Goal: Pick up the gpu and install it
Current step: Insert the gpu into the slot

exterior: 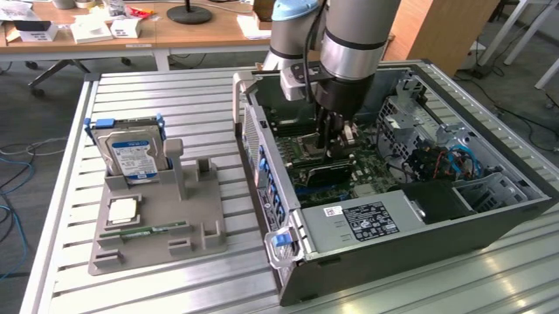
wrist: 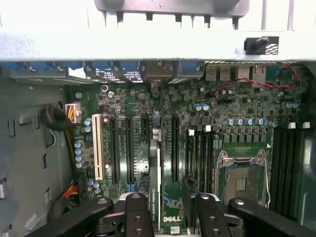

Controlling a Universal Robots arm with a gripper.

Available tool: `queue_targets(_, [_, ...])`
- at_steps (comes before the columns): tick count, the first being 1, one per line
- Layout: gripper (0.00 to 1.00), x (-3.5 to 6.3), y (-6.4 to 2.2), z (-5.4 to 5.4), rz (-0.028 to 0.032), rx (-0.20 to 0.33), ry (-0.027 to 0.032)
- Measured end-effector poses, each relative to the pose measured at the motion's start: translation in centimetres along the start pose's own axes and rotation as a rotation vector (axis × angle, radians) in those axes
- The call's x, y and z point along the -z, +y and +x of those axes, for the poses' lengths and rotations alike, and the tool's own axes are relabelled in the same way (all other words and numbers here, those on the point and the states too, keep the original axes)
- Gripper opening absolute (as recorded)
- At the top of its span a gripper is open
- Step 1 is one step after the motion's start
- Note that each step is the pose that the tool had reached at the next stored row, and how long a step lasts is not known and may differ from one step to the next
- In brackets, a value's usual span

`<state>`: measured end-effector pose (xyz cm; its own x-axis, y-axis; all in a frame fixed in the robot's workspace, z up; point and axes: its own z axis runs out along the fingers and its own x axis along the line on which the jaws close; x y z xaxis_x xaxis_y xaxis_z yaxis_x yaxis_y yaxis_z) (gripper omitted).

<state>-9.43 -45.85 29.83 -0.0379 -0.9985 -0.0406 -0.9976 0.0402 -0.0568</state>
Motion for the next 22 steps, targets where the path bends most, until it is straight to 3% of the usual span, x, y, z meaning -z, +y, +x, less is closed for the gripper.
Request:
queue_targets(6, [0.40,-0.06,-0.96,-0.2,-0.0544,-0.002,0.0054])
queue_targets(8, [0.40,-0.08,-1.20,-0.2,-0.0661,-0.002,0.0059])
queue_targets(14, [0.40,-0.08,-1.23,-0.3,-0.0665,-0.002,0.0056])
queue_targets(22, [0.40,-0.11,-1.81,-0.6,-0.0665,-0.002,-0.0022])
